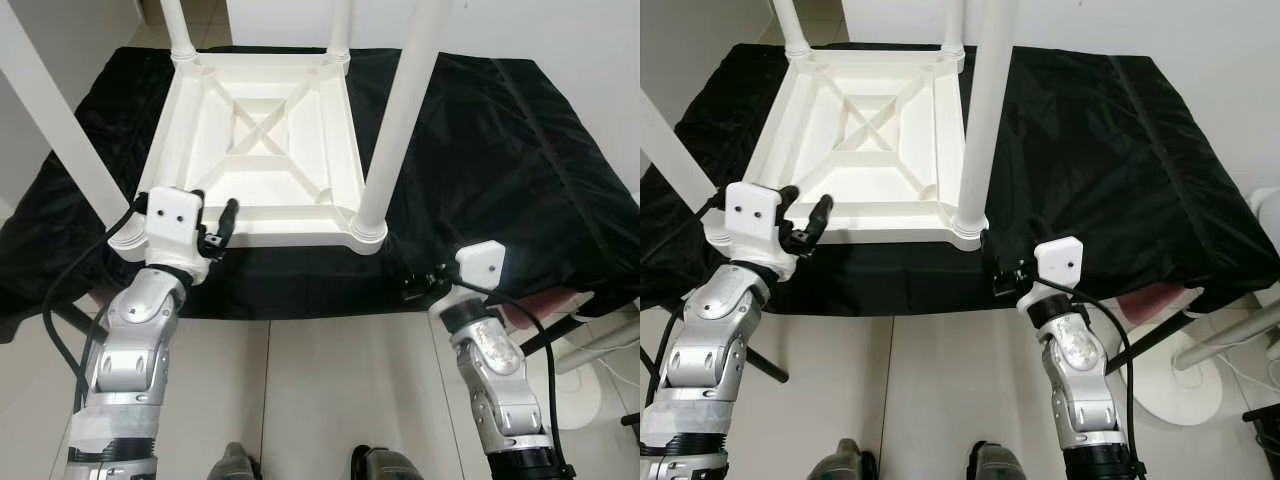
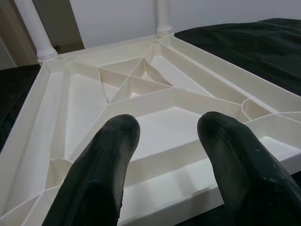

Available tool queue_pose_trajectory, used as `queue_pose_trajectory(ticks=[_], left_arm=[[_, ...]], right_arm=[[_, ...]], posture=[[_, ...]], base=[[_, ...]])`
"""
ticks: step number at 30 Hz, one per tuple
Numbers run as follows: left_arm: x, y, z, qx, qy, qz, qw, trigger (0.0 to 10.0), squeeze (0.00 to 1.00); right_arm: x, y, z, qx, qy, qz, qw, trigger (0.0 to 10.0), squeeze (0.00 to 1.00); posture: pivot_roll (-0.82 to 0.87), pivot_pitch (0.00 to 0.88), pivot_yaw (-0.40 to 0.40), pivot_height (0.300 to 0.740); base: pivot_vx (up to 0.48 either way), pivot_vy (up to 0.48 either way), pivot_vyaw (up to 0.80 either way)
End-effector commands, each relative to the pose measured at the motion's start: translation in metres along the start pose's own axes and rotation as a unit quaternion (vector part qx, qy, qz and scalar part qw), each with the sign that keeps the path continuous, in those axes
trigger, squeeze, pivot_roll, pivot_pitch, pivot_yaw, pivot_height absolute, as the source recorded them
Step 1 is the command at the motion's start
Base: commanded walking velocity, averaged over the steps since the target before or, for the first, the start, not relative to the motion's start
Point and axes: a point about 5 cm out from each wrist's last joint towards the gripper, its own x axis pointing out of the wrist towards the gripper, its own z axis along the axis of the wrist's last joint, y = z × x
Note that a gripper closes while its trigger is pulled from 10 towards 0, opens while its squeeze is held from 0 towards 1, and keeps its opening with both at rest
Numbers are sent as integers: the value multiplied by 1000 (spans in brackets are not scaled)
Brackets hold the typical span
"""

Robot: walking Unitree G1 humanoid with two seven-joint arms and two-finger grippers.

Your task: Building children table

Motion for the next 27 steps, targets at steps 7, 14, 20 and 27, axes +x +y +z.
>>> queue_pose_trajectory(ticks=[7, 14, 20, 27], left_arm=[[7, -20, 17, 3, -21, -58, 998, 10000, 0], [8, -24, 26, -9, -32, -59, 998, 10000, 0], [7, -32, 29, -17, -36, -61, 997, 10000, 0], [-3, -54, 23, -42, -21, -124, 991, 10000, 0]], right_arm=[[25, 2, 12, 9, -12, 37, 999, 10000, 400], [52, 11, 24, 15, -24, 68, 997, 10000, 0], [73, 17, 32, -1, -38, 68, 997, 10000, 0], [98, 27, 47, 0, -55, 42, 998, 10000, 0]], posture=[[-44, 113, -6, 740], [-48, 120, 6, 740], [-37, 123, 3, 740], [-17, 125, -10, 740]], base=[[0, 0, 0], [0, 0, 0], [0, 0, 0], [0, 0, 0]])
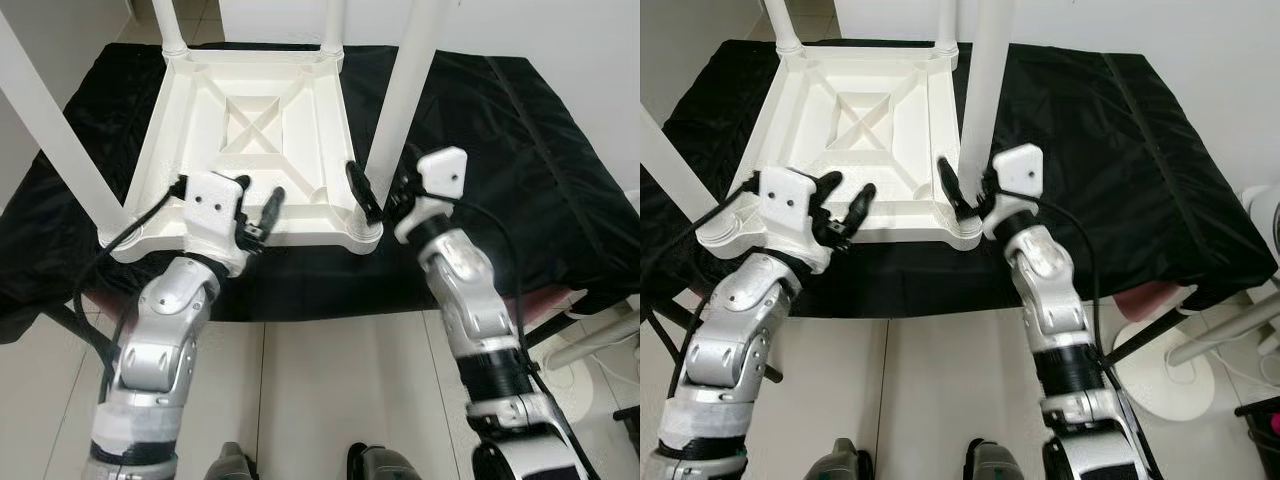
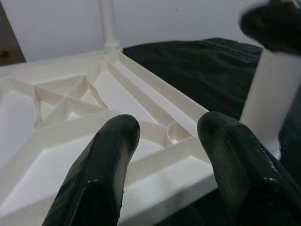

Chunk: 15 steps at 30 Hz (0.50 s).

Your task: Building children table

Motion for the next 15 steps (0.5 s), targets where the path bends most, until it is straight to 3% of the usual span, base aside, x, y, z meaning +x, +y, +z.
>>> queue_pose_trajectory(ticks=[1, 6, 10, 11, 12, 14, 15], left_arm=[[-2, -7, 0, -4, 4, -36, 999, 10000, 0], [-8, -23, -1, -33, 14, -86, 996, 10000, 0], [-9, -27, 0, -37, 18, -98, 994, 10000, 0], [-9, -29, 0, -37, 19, -105, 994, 10000, 0], [-10, -32, 0, -36, 21, -113, 993, 10000, 0], [-10, -33, 0, -36, 21, -114, 993, 10000, 0], [-10, -34, 0, -36, 22, -114, 993, 10000, 0]], right_arm=[[0, 1, -4, 0, 10, -6, 1000, 10000, 0], [17, 5, 11, 17, -11, -37, 999, 10000, 0], [24, 4, 20, 20, -23, -49, 998, 10000, 0], [26, 3, 23, 19, -27, -51, 998, 7137, 0], [27, 2, 25, 19, -30, -56, 998, 3176, 0], [28, 2, 25, 19, -30, -57, 998, 3176, 0], [27, 2, 25, 19, -30, -58, 998, 314, 0]], posture=[[-17, 125, -10, 740], [-15, 133, -12, 740], [-14, 133, -13, 740], [-14, 131, -12, 740], [-14, 130, -11, 740], [-14, 130, -11, 740], [-13, 130, -13, 740]], base=[[0, 0, 0], [0, 0, 0], [0, 0, 0], [0, 0, 0], [0, 0, 0], [0, 0, 0], [0, 0, 0]])
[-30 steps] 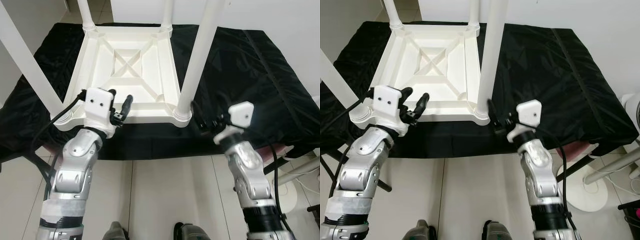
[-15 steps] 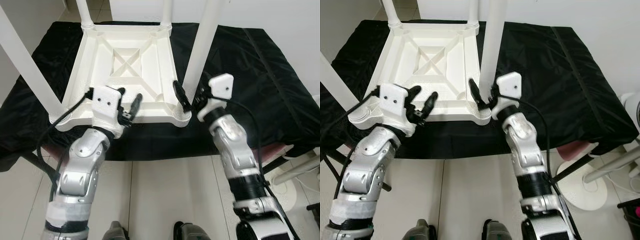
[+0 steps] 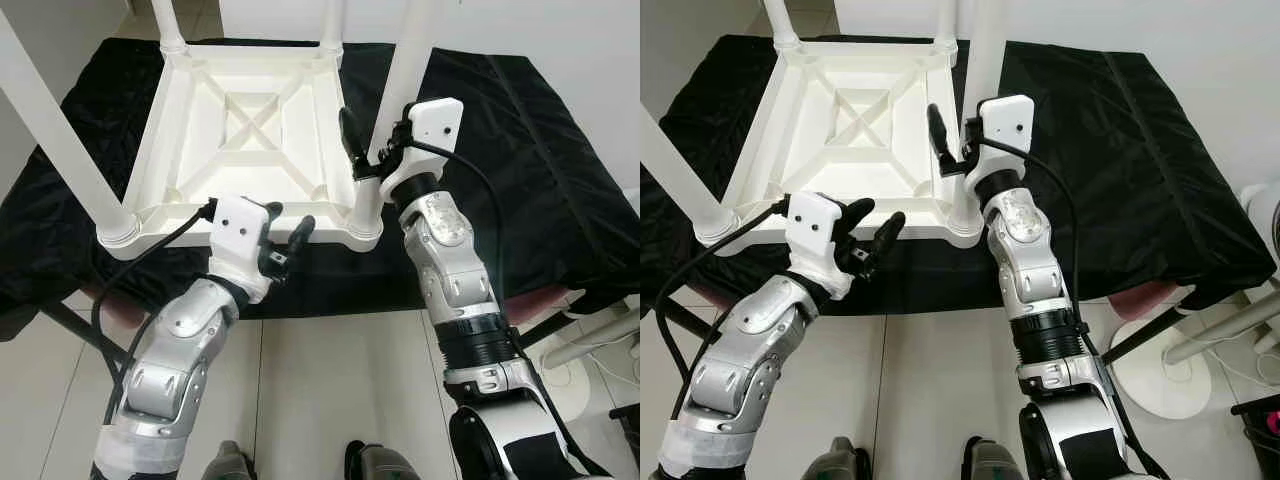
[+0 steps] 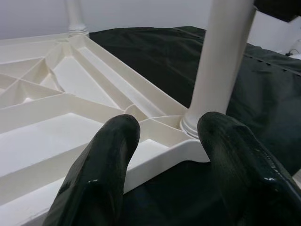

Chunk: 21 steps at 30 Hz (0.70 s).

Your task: Building children table

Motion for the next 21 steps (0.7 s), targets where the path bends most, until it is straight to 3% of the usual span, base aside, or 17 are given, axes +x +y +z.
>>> queue_pose_trajectory(ticks=[1, 2, 3, 4, 5, 8, 9, 18, 19, 21], left_arm=[[-3, -11, 0, -4, 4, -67, 998, 10000, 0], [-3, -11, 0, -4, 4, -67, 998, 10000, 0], [-3, -12, 0, -3, 4, -70, 998, 10000, 0], [-3, -12, 0, -3, 4, -70, 998, 10000, 0], [-4, -14, 0, -6, 9, -73, 997, 10000, 0], [-5, -14, 1, -9, 12, -74, 997, 10000, 0], [-5, -15, 1, -10, 12, -74, 997, 10000, 0], [-5, -15, 1, -9, 14, -77, 997, 10000, 0], [-5, -16, 1, -10, 14, -79, 997, 10000, 0], [-5, -17, 2, -12, 14, -81, 997, 10000, 0]], right_arm=[[2, 0, 3, 0, -1, -5, 1000, 3922, 0], [2, 0, 3, 0, -1, -5, 1000, 3922, 0], [1, -1, 2, 0, 3, -6, 1000, 6980, 0], [1, -1, 2, 0, 3, -6, 1000, 6980, 0], [0, -2, 0, -3, 10, -12, 1000, 7608, 0], [-1, -2, -1, -4, 13, -15, 1000, 7608, 0], [-2, -2, -3, -5, 21, -17, 1000, 10000, 0], [-7, 1, -14, 0, 53, -16, 998, 10000, 0], [-7, 1, -14, 0, 54, -16, 998, 4824, 0], [-7, 0, -15, 1, 56, -16, 998, 4824, 0]], posture=[[-14, 130, -13, 740], [-14, 130, -13, 740], [-15, 130, -13, 740], [-15, 130, -13, 740], [-15, 129, -15, 740], [-15, 129, -15, 740], [-14, 126, -17, 740], [-14, 113, -20, 740], [-14, 109, -20, 740], [-15, 108, -20, 740]], base=[[0, 0, 0], [0, 0, 0], [0, 0, 0], [0, 0, 0], [0, 0, 0], [0, 0, 0], [0, 0, 0], [0, 0, 0], [0, 0, 0], [0, 0, 0]])
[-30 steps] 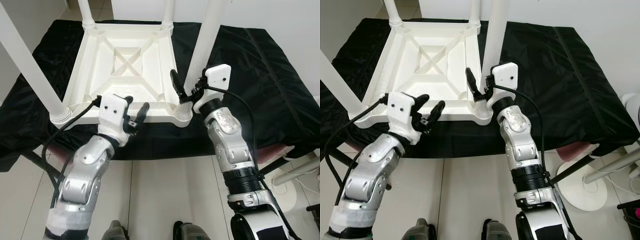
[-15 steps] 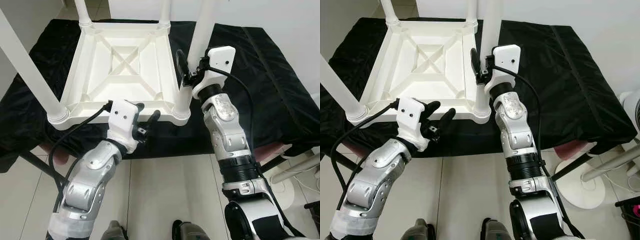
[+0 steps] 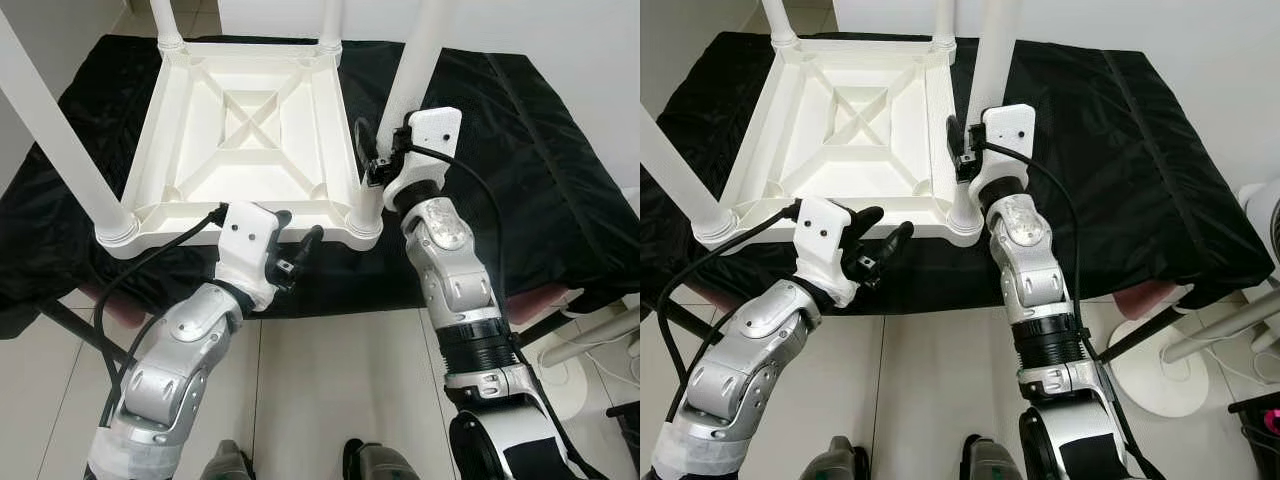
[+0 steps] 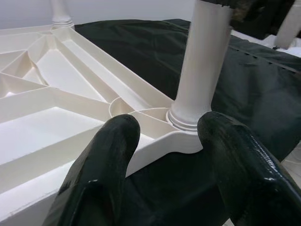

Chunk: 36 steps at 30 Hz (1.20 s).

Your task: Building children table

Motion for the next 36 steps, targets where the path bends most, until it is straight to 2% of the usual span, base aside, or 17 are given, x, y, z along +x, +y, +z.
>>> queue_pose_trajectory(ticks=[1, 12, 15, 16, 18, 19, 21, 22, 23, 24, 26, 29, 30, 31, 33, 34, 36], left_arm=[[-2, -9, 1, -5, 2, -53, 999, 10000, 0], [-10, -32, 3, 4, 41, -158, 986, 10000, 0], [-13, -37, 13, -17, 34, -188, 981, 10000, 0], [-13, -37, 13, -17, 34, -188, 981, 10000, 0], [-15, -40, 20, -31, 25, -205, 978, 10000, 0], [-15, -40, 20, -31, 25, -205, 978, 10000, 0], [-16, -44, 26, -36, 24, -217, 975, 10000, 0], [-16, -44, 26, -36, 24, -217, 975, 10000, 0], [-17, -50, 25, -47, 33, -227, 972, 10000, 0], [-17, -50, 25, -47, 33, -227, 972, 10000, 0], [-18, -58, 19, -56, 52, -234, 969, 10000, 0], [-18, -60, 17, -61, 57, -232, 969, 10000, 0], [-18, -62, 16, -69, 61, -233, 968, 10000, 0], [-18, -62, 16, -69, 61, -233, 968, 10000, 0], [-18, -62, 17, -78, 63, -232, 968, 10000, 0], [-18, -62, 17, -78, 63, -232, 968, 10000, 0], [-17, -62, 19, -77, 62, -227, 969, 10000, 0]], right_arm=[[0, -2, -3, 4, 11, -7, 1000, 10000, 0], [-1, -6, -5, 47, 29, -32, 998, 10000, 0], [-4, -11, -10, 123, 46, -69, 989, 10000, 0], [-4, -11, -10, 123, 46, -69, 989, 10000, 0], [-8, -14, -16, 210, 55, -97, 971, 10000, 0], [-8, -14, -16, 210, 55, -97, 971, 10000, 0], [-13, -18, -21, 305, 57, -122, 943, 10000, 0], [-13, -18, -21, 305, 57, -122, 943, 10000, 0], [-18, -23, -27, 373, 55, -138, 916, 10000, 0], [-18, -23, -27, 373, 55, -138, 916, 10000, 0], [-22, -29, -35, 424, 58, -153, 891, 10000, 0], [-24, -31, -37, 448, 55, -155, 879, 10000, 0], [-26, -34, -41, 477, 53, -158, 863, 10000, 0], [-26, -34, -41, 477, 53, -158, 863, 10000, 0], [-31, -40, -48, 528, 47, -162, 832, 10000, 0], [-31, -40, -48, 528, 47, -162, 832, 10000, 0], [-40, -50, -69, 592, 56, -179, 784, 10000, 0]], posture=[[-14, 107, -21, 740], [-18, 106, -20, 740], [-17, 113, -23, 740], [-17, 113, -23, 740], [-17, 116, -24, 740], [-17, 116, -24, 740], [-18, 124, -24, 740], [-18, 124, -24, 740], [-18, 131, -25, 740], [-18, 131, -25, 740], [-22, 140, -25, 740], [-22, 140, -25, 740], [-25, 147, -27, 740], [-25, 147, -27, 740], [-26, 149, -30, 740], [-26, 149, -30, 740], [-22, 156, -34, 740]], base=[[0, 0, 0], [0, 0, 0], [0, 0, 0], [0, 0, 0], [0, 0, 0], [0, 0, 0], [0, 0, 0], [0, 0, 0], [0, 0, 0], [0, 0, 0], [0, 0, 0], [0, 0, 0], [0, 0, 0], [0, 0, 0], [0, 0, 0], [0, 0, 0], [0, 0, 0]])
